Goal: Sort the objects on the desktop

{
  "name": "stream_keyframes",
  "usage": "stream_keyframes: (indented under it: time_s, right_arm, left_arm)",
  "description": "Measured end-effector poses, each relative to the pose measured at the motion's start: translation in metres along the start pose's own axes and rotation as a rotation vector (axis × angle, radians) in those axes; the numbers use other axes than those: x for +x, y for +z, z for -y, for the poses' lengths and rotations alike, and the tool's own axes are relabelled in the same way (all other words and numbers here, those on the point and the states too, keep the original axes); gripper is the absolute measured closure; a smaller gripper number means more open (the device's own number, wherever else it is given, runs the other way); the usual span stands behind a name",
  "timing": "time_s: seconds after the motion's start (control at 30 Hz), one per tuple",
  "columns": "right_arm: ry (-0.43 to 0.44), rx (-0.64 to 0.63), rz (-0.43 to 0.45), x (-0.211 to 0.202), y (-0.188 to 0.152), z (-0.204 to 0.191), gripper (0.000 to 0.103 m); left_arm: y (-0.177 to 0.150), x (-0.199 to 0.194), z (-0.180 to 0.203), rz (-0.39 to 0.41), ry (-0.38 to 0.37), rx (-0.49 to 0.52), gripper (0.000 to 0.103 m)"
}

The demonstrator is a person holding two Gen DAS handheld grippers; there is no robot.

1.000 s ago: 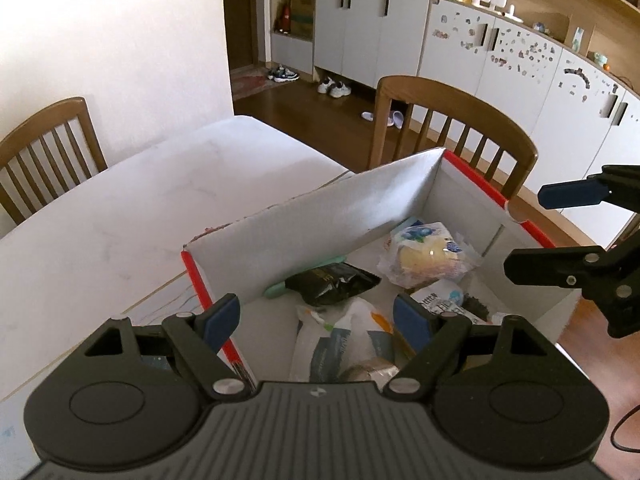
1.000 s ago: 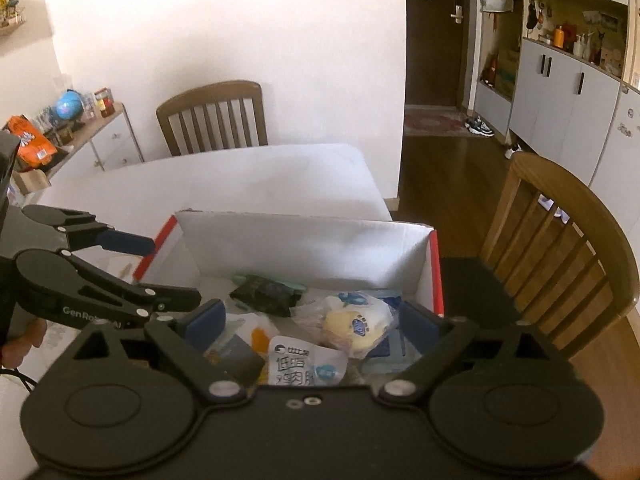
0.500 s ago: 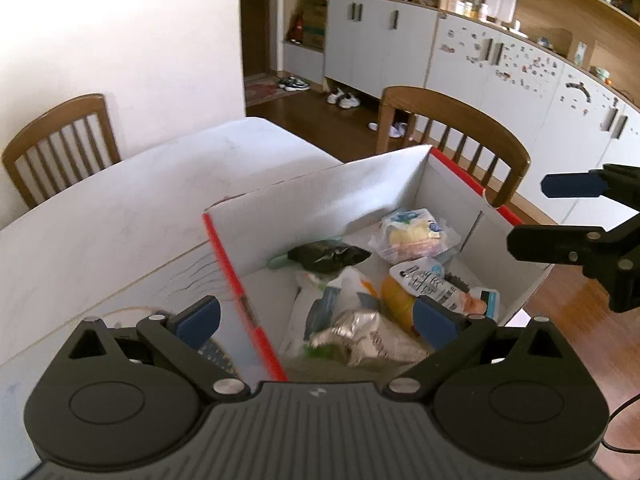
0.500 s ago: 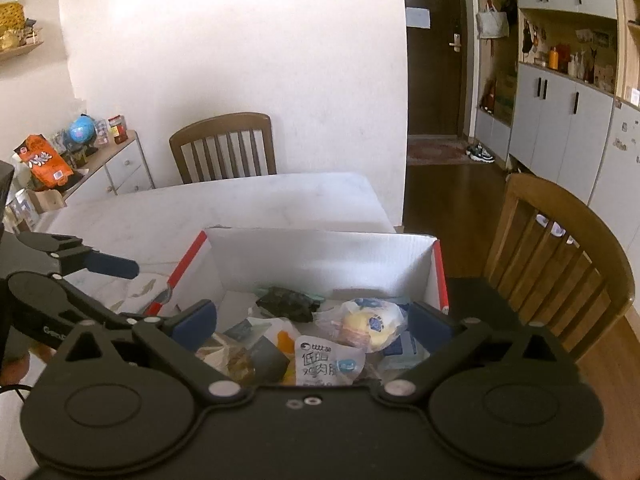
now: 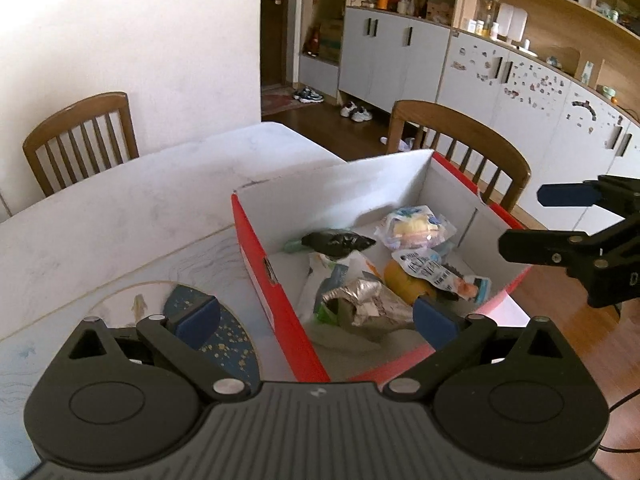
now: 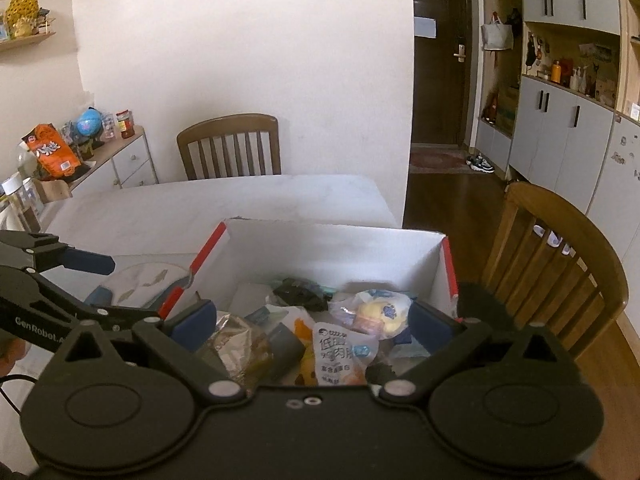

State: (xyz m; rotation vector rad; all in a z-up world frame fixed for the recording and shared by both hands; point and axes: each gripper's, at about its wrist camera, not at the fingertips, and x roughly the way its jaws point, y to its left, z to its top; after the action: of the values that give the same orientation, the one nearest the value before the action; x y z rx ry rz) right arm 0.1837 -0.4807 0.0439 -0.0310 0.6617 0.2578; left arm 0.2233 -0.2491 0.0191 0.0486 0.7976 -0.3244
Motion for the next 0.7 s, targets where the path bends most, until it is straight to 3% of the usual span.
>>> stream_keyframes:
  time_s: [0.27, 0.7]
  right_arm:
    - [0.006, 0.019, -0.014, 0.001, -0.006, -0.002, 0.0]
    - [-0.017, 0.045, -0.037, 0.0, -0.015, 0.0, 0.0]
  left_arm:
    - [-0.011, 0.004, 0.003, -0.039, -0.031, 0.005, 0.0]
    - [-0.015, -0.002, 0.007, -0.025, -0.021, 0.03, 0.0]
